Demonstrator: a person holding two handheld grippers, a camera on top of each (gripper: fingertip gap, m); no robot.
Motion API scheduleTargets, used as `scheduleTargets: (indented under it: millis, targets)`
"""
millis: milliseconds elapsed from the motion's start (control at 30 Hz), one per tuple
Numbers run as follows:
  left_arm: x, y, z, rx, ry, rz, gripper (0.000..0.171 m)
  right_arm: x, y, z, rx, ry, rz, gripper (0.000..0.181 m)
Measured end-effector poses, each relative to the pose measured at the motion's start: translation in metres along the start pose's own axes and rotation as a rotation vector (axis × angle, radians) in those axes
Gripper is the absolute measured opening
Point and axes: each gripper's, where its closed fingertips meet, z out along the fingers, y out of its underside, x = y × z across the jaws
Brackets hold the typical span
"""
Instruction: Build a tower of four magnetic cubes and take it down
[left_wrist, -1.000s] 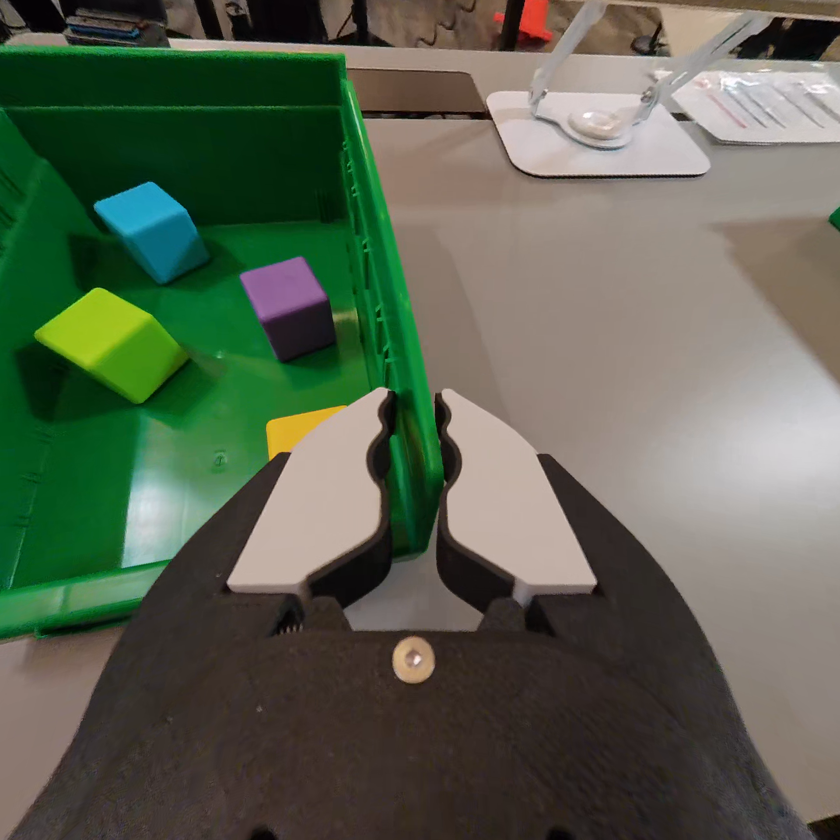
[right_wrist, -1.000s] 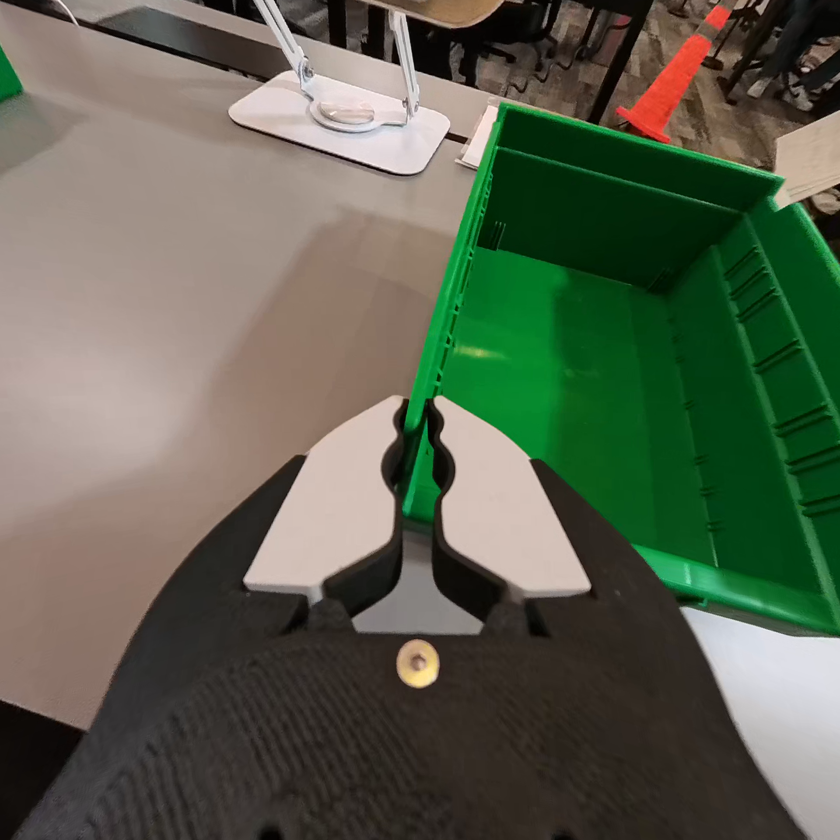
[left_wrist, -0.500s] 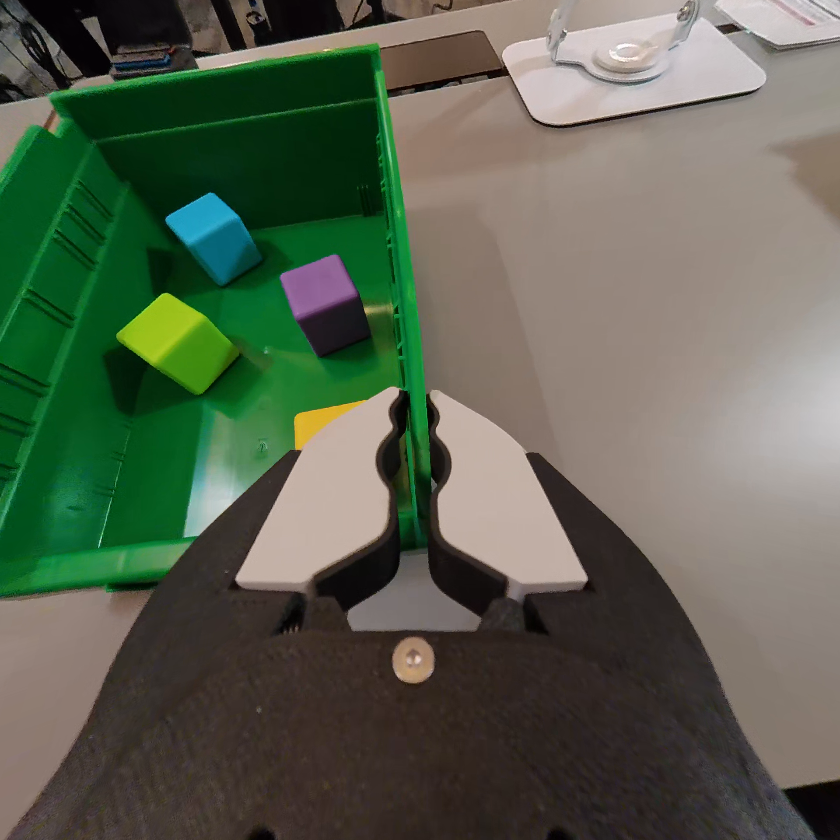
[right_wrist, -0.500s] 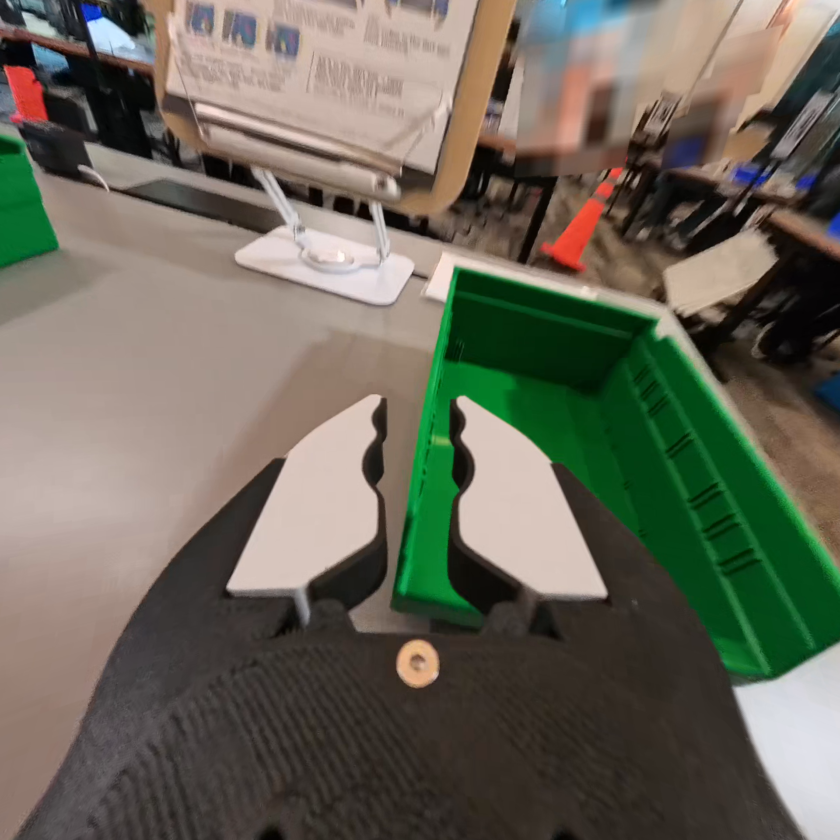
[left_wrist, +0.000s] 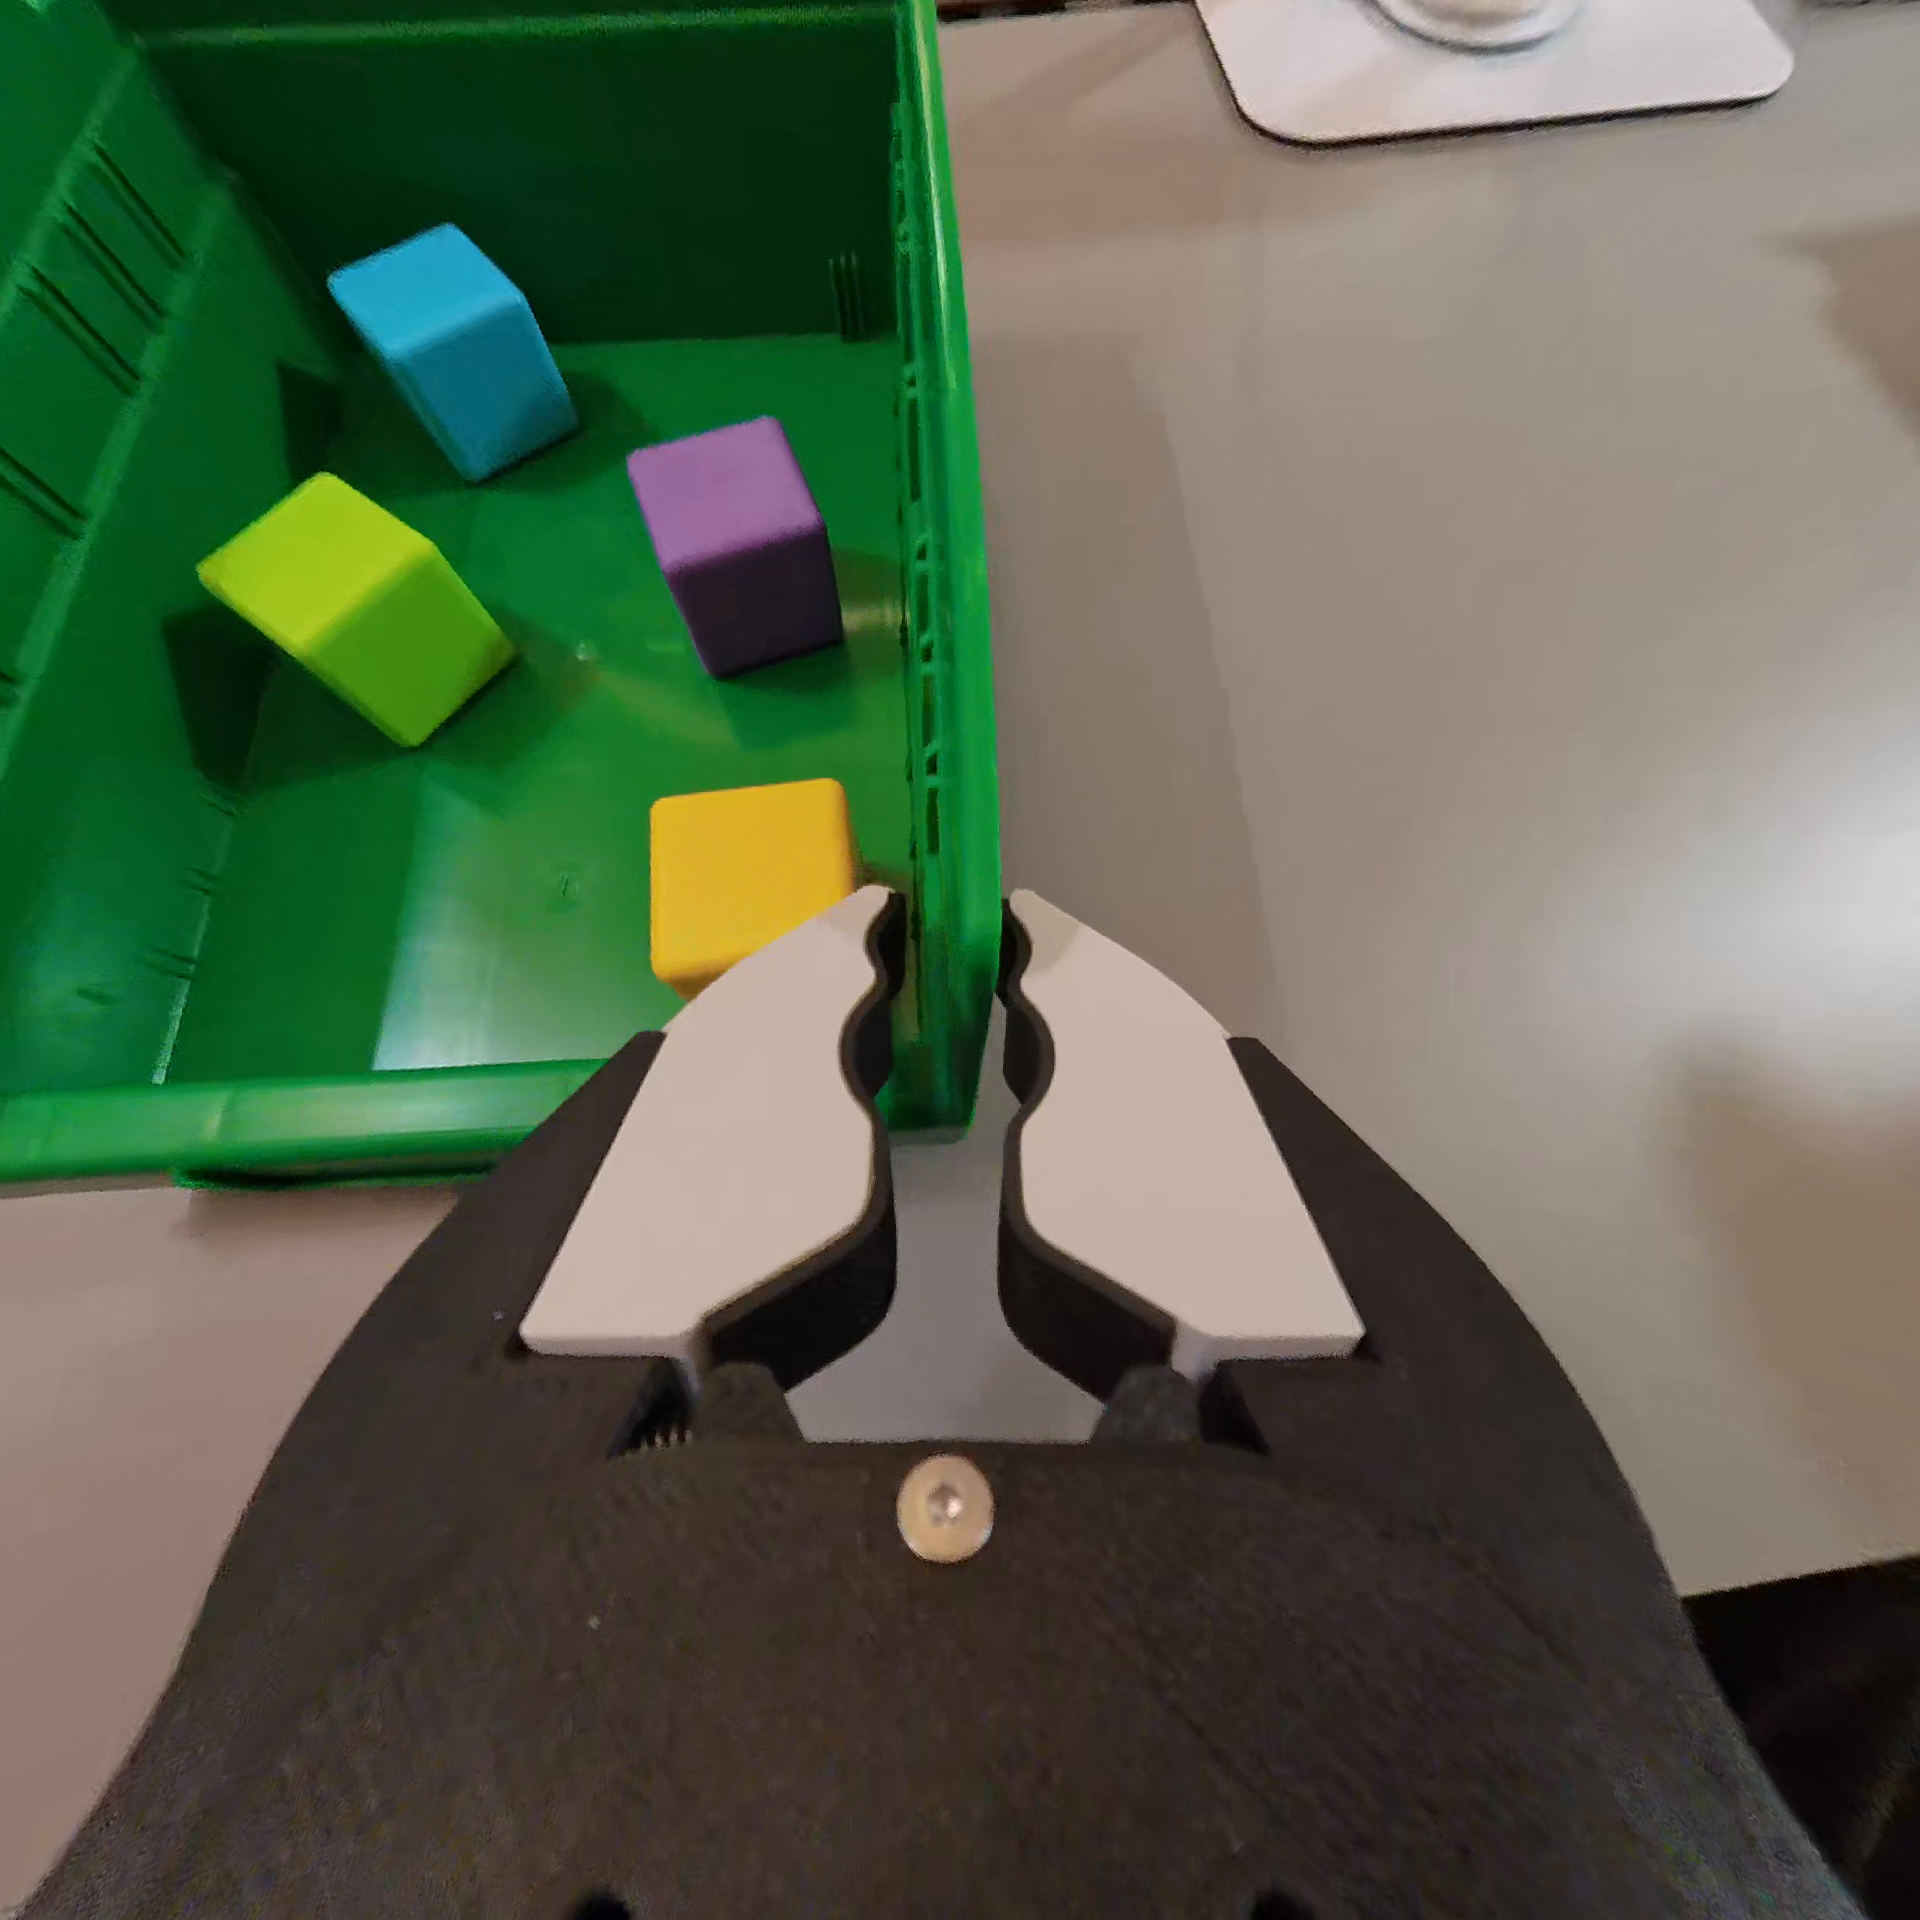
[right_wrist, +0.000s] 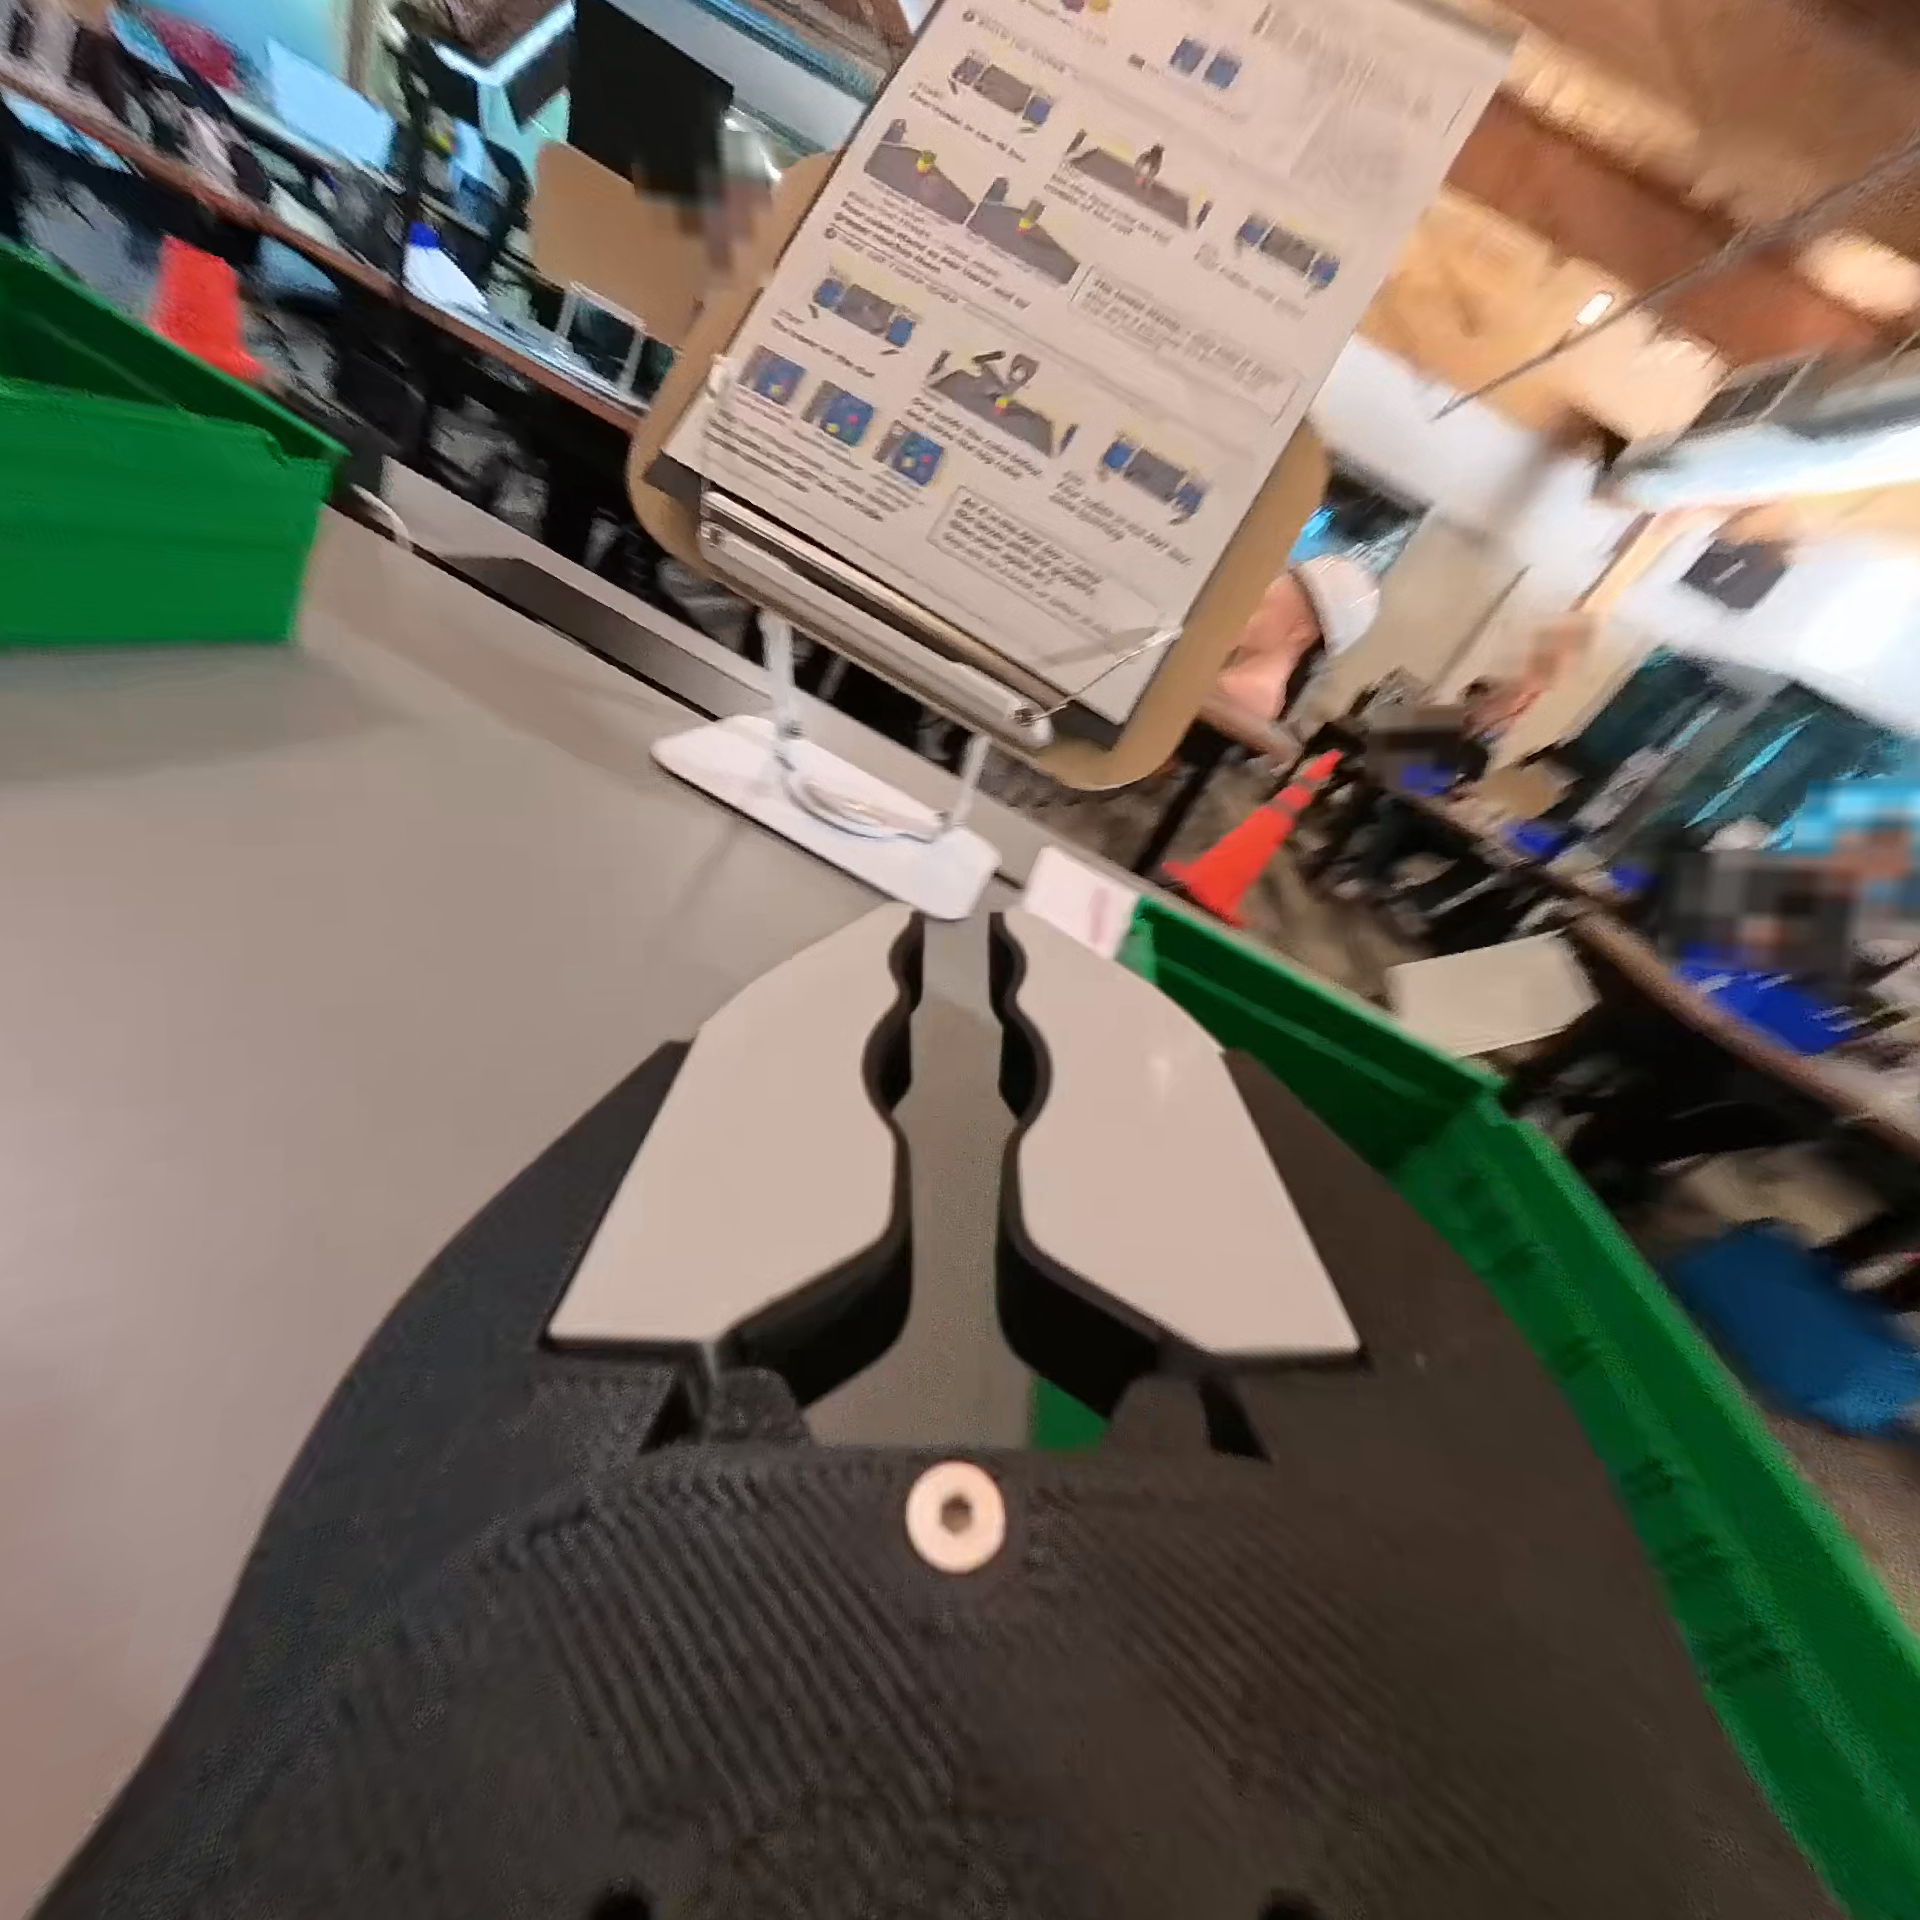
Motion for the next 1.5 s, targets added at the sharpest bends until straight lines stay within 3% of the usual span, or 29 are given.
scheduleTargets:
  millis: [467,800,933,1133,1267,1500]
  targets:
    - [0.014,0.005,0.000,-0.027,0.058,0.025,0.012,-0.076,0.073,0.007,-0.459,-0.457,0.517,0.049]
    - [0.020,0.005,-0.001,-0.030,0.098,0.038,0.012,-0.083,0.078,0.006,-0.480,-0.487,0.524,0.049]
    - [0.016,-0.002,-0.004,0.001,0.094,-0.021,0.032,-0.081,0.080,0.006,-0.481,-0.476,0.496,0.047]
    - [0.013,-0.018,-0.015,0.078,0.154,-0.095,0.039,-0.078,0.084,0.006,-0.488,-0.465,0.498,0.046]
    - [0.000,-0.025,-0.020,0.112,0.165,-0.125,0.054,-0.075,0.085,0.005,-0.489,-0.457,0.497,0.045]
    - [-0.013,-0.058,-0.045,0.298,0.383,-0.399,0.051,-0.072,0.090,0.001,-0.499,-0.441,0.472,0.044]
